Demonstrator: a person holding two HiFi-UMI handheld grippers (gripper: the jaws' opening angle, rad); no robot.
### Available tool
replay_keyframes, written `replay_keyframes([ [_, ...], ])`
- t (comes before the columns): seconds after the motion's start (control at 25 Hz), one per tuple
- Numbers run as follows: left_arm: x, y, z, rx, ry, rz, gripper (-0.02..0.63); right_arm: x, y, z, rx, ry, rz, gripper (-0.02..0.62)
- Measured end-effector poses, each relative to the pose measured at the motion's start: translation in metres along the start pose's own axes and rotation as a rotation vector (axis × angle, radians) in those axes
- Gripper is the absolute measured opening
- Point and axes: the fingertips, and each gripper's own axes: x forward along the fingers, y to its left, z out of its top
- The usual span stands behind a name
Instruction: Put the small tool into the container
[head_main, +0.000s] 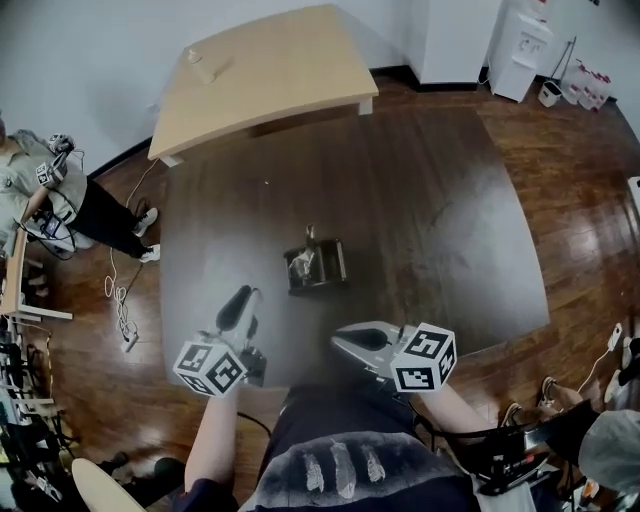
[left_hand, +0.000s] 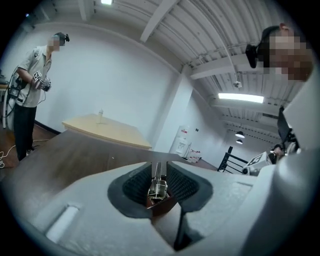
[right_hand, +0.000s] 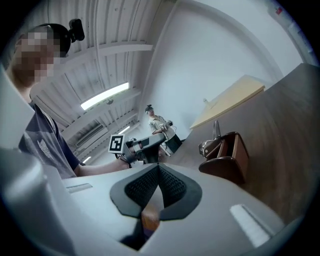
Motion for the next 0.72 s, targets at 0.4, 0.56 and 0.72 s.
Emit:
replay_keyframes([
  [0.4, -0.004, -0.054, 0.028, 0.235, 0.069, -0.238, -0.003, -0.009, 0.018, 0.084, -0.100, -0.173, -0.041, -0.002],
  [0.56, -0.012, -0.046, 0.051, 0.203, 0.008, -0.335, -0.003, 0.002, 0.031, 0.101, -0.145, -0.266, -0.136, -0.002],
  [0.72, -0.022, -0.043, 0.047, 0.164, -0.013, -0.419, -0.003, 0.000, 0.041, 0.095, -0.110, -0.342, -0.214, -0.002],
])
